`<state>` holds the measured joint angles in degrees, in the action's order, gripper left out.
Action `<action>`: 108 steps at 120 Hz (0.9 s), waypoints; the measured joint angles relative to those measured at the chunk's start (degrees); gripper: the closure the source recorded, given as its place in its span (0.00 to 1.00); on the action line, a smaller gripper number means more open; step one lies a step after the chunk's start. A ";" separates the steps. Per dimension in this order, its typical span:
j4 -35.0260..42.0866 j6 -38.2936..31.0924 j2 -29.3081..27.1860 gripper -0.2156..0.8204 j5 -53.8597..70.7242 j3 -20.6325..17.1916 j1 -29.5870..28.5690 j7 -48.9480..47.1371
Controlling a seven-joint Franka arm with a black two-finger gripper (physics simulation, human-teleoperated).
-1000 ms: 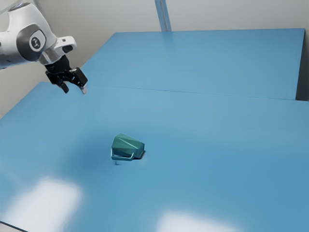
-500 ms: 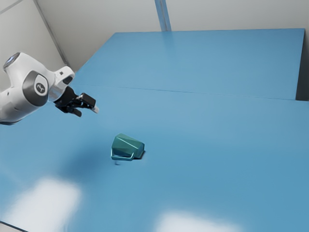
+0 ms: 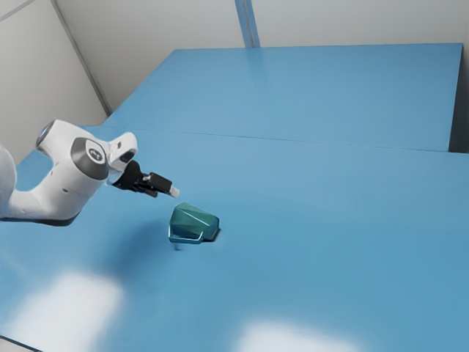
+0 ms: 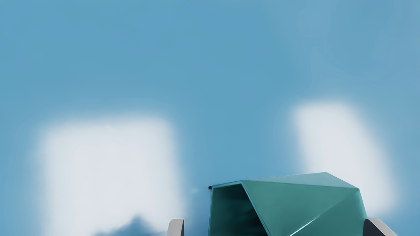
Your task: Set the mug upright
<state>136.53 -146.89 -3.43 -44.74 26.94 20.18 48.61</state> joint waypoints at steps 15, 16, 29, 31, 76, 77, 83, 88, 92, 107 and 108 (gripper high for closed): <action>4.06 -1.39 -3.11 0.22 -4.01 -0.93 0.65 6.98; 4.43 -1.49 -3.48 0.22 -4.16 -0.95 0.61 7.39; 7.73 -2.65 -7.16 0.22 -5.30 -1.07 0.05 12.34; 7.96 -2.79 -7.40 0.22 -5.40 -1.07 0.01 13.03; 9.90 -4.72 -6.09 0.22 -6.03 0.24 -2.91 25.00; 9.90 -4.75 -5.97 0.22 -6.04 0.26 -2.92 25.20; 9.86 -4.93 -5.18 0.22 -6.09 0.39 -2.96 26.36; 9.84 -5.16 -4.57 0.22 -6.17 0.43 -2.98 27.25; 9.84 -5.32 -4.14 0.22 -6.29 0.42 -3.00 27.92; 9.67 -5.76 -3.46 0.25 -6.65 0.40 -2.92 30.12; 9.66 -5.79 -3.45 0.26 -6.73 0.40 -2.92 30.26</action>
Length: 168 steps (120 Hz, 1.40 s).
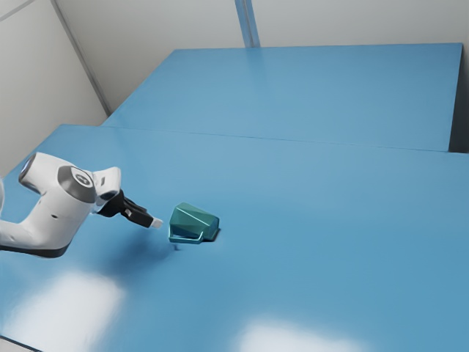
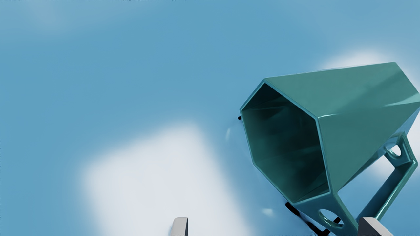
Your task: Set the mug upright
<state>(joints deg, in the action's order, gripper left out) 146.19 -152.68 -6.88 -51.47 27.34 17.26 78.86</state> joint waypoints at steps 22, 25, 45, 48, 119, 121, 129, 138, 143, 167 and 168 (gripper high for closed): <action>-0.10 0.07 -0.29 0.31 -8.80 -0.75 0.01 3.91; -0.08 0.13 -0.32 0.32 -10.85 -1.06 0.00 4.60; 0.23 1.26 -0.36 0.33 -24.89 -2.05 0.13 10.49; 0.29 1.48 -0.32 0.33 -26.24 -2.07 0.12 11.33; 0.28 4.88 2.85 0.45 -41.75 -4.52 0.21 30.15; 0.26 4.90 2.86 0.46 -42.01 -4.59 0.16 30.67; 0.12 4.93 2.84 0.51 -42.74 -5.03 -0.02 32.61; -0.41 4.88 2.79 0.57 -43.19 -5.47 0.06 34.62; -0.66 4.81 2.79 0.59 -43.34 -5.65 0.15 35.64; -2.14 4.49 3.10 0.65 -44.28 -7.55 0.00 39.58; -2.17 4.48 3.11 0.66 -44.40 -7.68 -0.02 39.71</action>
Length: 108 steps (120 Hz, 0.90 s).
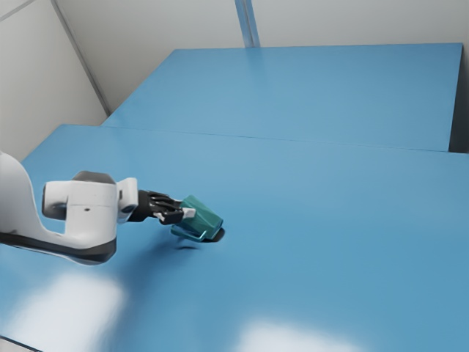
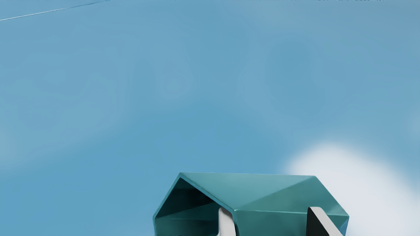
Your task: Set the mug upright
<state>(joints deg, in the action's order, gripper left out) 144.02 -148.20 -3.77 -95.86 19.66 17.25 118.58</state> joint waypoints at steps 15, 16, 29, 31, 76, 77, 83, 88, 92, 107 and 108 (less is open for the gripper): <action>-0.26 -0.14 0.10 0.69 -1.84 -1.54 0.15 1.78; -0.27 -0.16 0.11 0.69 -1.98 -1.65 0.14 1.88; -0.29 -0.52 0.11 0.71 -3.72 -2.99 0.38 3.13; -0.33 -0.57 0.09 0.71 -3.92 -3.14 0.40 3.30; -2.05 -1.89 -0.49 0.92 -5.74 -4.01 0.08 5.25; -2.05 -1.94 -0.49 0.92 -5.75 -4.01 0.08 5.25; -2.05 -2.24 -0.50 0.93 -5.81 -4.02 0.10 5.27; -2.06 -2.47 -0.51 0.94 -5.86 -4.02 0.11 5.24; -2.06 -2.63 -0.51 0.94 -5.90 -4.02 0.11 5.22; -2.81 -3.92 -0.94 0.96 -5.65 -4.27 -0.01 4.95; -2.93 -4.07 -1.00 0.96 -5.56 -4.33 -0.02 4.90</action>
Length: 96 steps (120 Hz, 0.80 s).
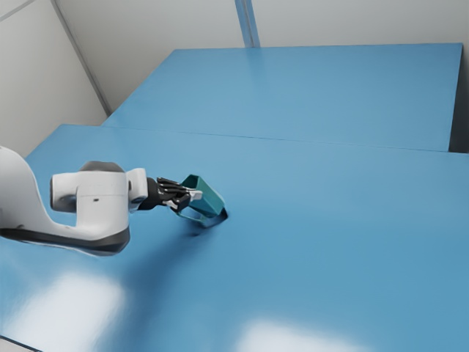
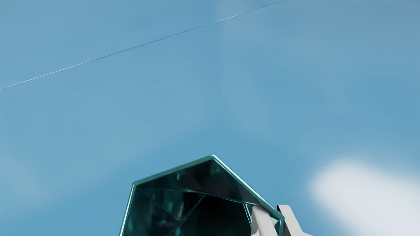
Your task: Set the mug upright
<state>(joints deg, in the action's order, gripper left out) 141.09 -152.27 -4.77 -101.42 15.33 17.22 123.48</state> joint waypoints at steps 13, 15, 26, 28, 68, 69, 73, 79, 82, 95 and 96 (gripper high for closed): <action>-5.26 -1.34 0.65 0.96 7.52 -0.08 0.14 -0.79; -6.23 -1.45 0.95 0.96 9.55 -0.04 0.10 -1.06; -9.09 -1.97 2.69 0.97 21.66 0.13 -0.19 -4.44; -9.12 -2.04 2.92 0.97 23.41 0.13 -0.25 -5.36; -10.73 10.18 0.48 0.97 72.56 0.93 -0.38 -36.85; -10.70 10.52 0.38 0.97 73.52 0.93 -0.34 -37.77; -10.55 11.75 0.11 0.97 76.87 0.93 -0.22 -41.35; -10.15 13.24 -0.08 0.97 81.31 0.90 -0.13 -46.53; -10.01 13.87 -0.13 0.97 83.36 0.89 -0.10 -49.08; -9.27 15.73 -0.12 0.97 89.00 0.91 -0.08 -59.09; -9.23 15.81 -0.12 0.97 89.27 0.91 -0.08 -59.80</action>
<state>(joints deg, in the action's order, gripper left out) 131.87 -136.46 -4.89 -12.15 16.24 17.14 63.68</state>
